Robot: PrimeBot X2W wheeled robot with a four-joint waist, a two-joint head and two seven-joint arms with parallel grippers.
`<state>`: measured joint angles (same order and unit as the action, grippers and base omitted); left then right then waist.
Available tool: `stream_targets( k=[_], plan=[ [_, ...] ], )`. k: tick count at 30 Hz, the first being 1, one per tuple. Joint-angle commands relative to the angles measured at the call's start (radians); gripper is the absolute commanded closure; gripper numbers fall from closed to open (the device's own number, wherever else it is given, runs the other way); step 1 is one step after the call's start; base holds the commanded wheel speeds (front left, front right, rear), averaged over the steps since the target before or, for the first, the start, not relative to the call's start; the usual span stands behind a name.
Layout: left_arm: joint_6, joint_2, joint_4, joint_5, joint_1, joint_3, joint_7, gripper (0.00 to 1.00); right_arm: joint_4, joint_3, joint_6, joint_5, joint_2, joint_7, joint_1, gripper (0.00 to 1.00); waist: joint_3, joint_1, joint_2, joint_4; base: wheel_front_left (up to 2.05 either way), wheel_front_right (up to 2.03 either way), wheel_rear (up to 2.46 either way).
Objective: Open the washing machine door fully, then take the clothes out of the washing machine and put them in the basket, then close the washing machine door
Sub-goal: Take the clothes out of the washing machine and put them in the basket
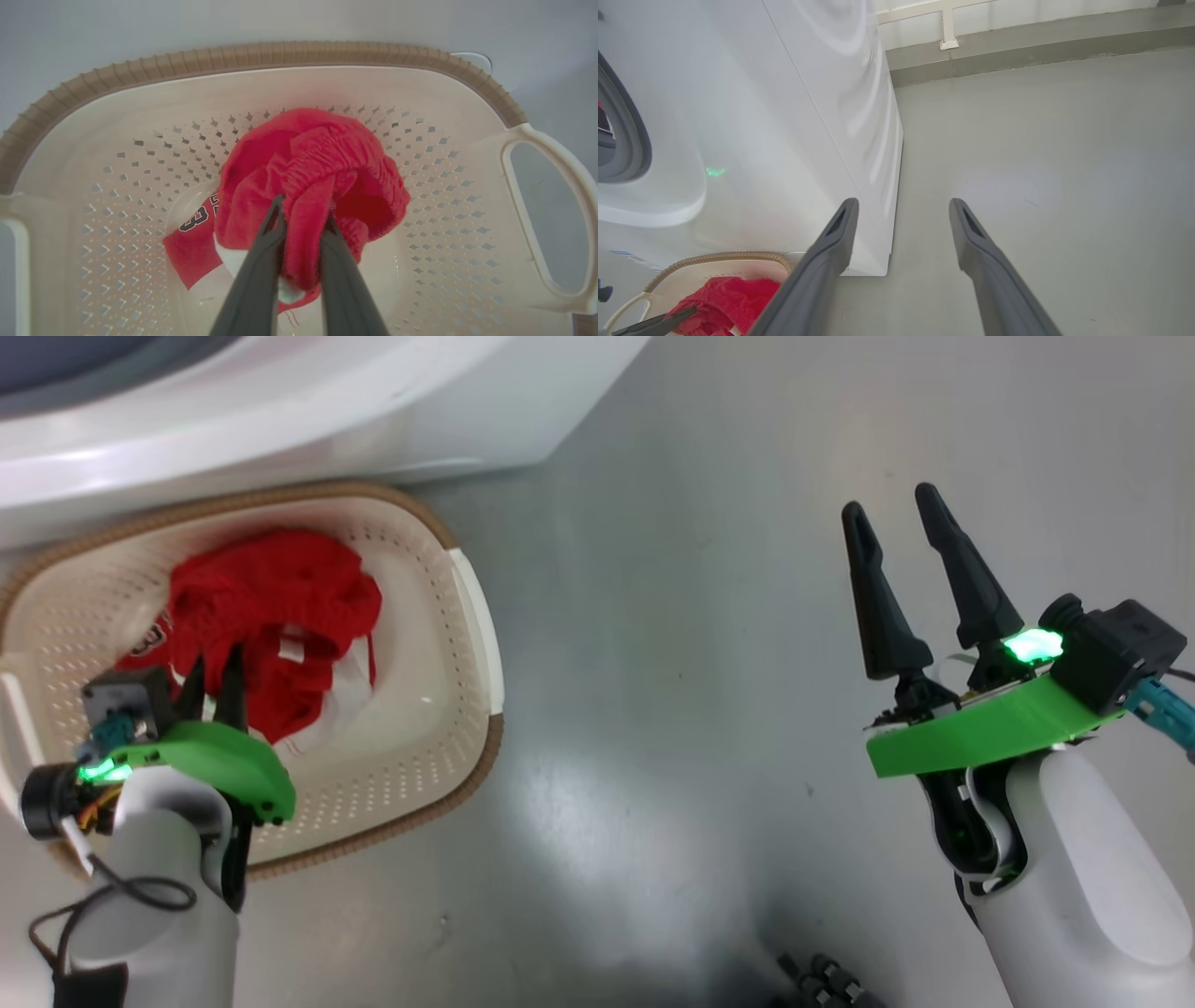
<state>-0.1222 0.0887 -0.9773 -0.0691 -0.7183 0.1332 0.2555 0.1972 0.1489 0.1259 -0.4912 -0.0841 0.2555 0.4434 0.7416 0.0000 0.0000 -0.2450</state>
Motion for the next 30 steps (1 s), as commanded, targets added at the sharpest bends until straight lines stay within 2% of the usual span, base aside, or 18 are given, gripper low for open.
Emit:
stream_targets(
  k=[1,13,21,22,25,26,27,28,30],
  plan=[
    [0.008,0.035,-0.018,0.015,0.000,0.015,0.006,1.00,-0.026,0.022,0.005,-0.003,0.003,0.006,-0.005,0.00,0.046,0.0000,0.0000,-0.015,0.00,0.00,0.00],
    [0.018,0.063,-0.161,0.019,-0.136,-0.005,0.006,1.00,-0.035,0.030,0.005,-0.005,0.011,0.006,0.023,0.00,0.139,0.0000,0.0000,-0.026,0.00,0.00,0.00],
    [0.022,0.074,-0.227,0.001,-0.185,-0.002,0.006,1.00,-0.039,0.031,0.005,-0.003,0.010,0.006,0.030,0.00,0.155,0.0000,0.0000,-0.029,0.00,0.00,0.00],
    [0.022,0.075,-0.230,0.000,-0.188,-0.003,0.006,0.96,-0.039,0.030,0.005,-0.003,0.010,0.006,0.031,0.00,0.154,0.0000,0.0000,-0.028,0.00,0.00,0.00],
    [0.022,0.073,-0.232,-0.004,-0.194,-0.006,0.006,0.67,-0.036,0.029,0.005,-0.002,0.007,0.006,0.033,0.00,0.150,0.0000,0.0000,-0.024,0.00,0.00,0.00],
    [0.022,0.071,-0.230,-0.006,-0.195,-0.006,0.006,0.51,-0.035,0.028,0.005,-0.002,0.006,0.006,0.034,0.00,0.148,0.0000,0.0000,-0.023,0.00,0.00,0.00],
    [0.022,0.070,-0.229,-0.008,-0.194,-0.006,0.006,0.28,-0.033,0.028,0.005,-0.002,0.006,0.006,0.035,0.00,0.146,0.0000,0.0000,-0.021,0.00,0.00,0.00],
    [0.022,0.068,-0.229,-0.009,-0.193,-0.007,0.006,0.15,-0.033,0.028,0.005,-0.001,0.006,0.006,0.035,0.00,0.143,0.0000,0.0000,-0.019,0.00,0.00,0.00],
    [0.021,0.066,-0.226,-0.014,-0.191,-0.006,0.006,0.00,-0.030,0.027,0.005,-0.001,0.005,0.006,0.035,0.00,0.136,0.0000,0.0000,-0.015,0.00,0.00,0.00]
  ],
)
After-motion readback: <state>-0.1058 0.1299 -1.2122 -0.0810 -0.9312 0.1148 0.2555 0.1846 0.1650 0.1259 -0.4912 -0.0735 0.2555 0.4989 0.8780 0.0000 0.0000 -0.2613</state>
